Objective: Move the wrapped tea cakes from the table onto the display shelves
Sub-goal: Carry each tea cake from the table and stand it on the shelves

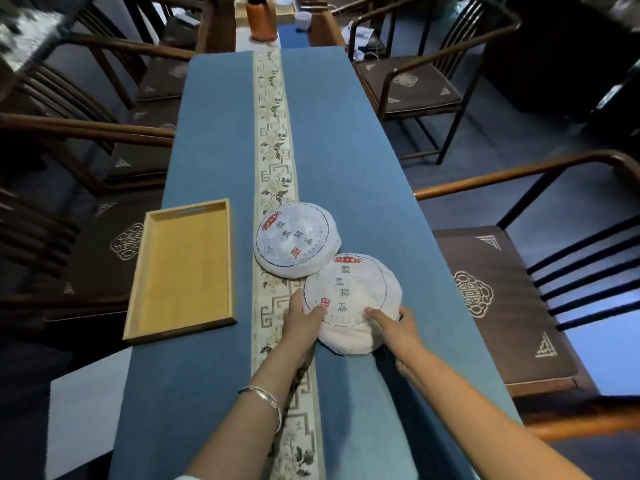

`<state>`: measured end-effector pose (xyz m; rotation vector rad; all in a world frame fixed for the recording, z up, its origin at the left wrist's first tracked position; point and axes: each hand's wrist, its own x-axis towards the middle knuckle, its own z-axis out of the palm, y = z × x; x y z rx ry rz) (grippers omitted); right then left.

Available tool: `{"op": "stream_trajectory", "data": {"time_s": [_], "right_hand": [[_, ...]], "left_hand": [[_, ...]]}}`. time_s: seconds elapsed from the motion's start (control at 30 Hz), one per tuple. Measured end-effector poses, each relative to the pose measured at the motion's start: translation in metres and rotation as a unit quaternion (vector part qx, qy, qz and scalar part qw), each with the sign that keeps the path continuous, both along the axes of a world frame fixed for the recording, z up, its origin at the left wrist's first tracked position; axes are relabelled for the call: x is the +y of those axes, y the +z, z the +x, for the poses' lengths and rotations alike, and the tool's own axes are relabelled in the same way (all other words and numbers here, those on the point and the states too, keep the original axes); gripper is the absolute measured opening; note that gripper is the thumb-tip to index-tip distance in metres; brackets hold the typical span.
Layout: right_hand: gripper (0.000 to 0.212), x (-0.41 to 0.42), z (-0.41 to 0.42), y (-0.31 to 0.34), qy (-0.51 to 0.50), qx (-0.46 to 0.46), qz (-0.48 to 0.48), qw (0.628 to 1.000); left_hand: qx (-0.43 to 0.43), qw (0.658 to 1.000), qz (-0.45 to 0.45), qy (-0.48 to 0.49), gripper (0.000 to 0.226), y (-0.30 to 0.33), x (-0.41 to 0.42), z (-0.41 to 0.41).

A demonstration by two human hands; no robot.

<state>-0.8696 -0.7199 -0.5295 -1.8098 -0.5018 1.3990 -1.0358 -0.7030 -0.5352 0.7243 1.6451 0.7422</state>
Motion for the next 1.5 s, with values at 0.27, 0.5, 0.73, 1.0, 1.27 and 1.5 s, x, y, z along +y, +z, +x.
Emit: {"op": "stream_trajectory", "data": {"time_s": [0.27,0.5,0.73,1.0,1.27,1.5], "right_hand": [[0.049,-0.006,0.022,-0.008,0.02,0.081,-0.065,0.994],[0.042,-0.057,0.042,-0.011,-0.007,0.195,-0.084,0.977],[0.046,-0.093,0.043,0.024,-0.108,0.235,0.026,0.966],[0.052,-0.083,0.038,0.105,-0.022,0.245,0.177,0.953],[0.053,-0.074,0.015,0.182,0.103,0.336,0.203,0.914],[0.057,-0.114,-0.003,0.228,0.268,0.388,0.215,0.855]], "left_hand": [[-0.097,0.994,-0.026,0.046,0.06,-0.019,0.007,0.004],[-0.112,0.993,0.028,0.008,0.051,-0.009,-0.032,0.016],[-0.152,0.986,0.067,0.018,0.054,0.035,-0.087,0.035],[-0.176,0.969,0.166,0.052,0.084,0.111,-0.113,0.034],[-0.181,0.934,0.234,0.201,0.074,0.199,-0.157,0.004],[-0.151,0.883,0.313,0.316,0.071,0.239,-0.235,0.03]]}}
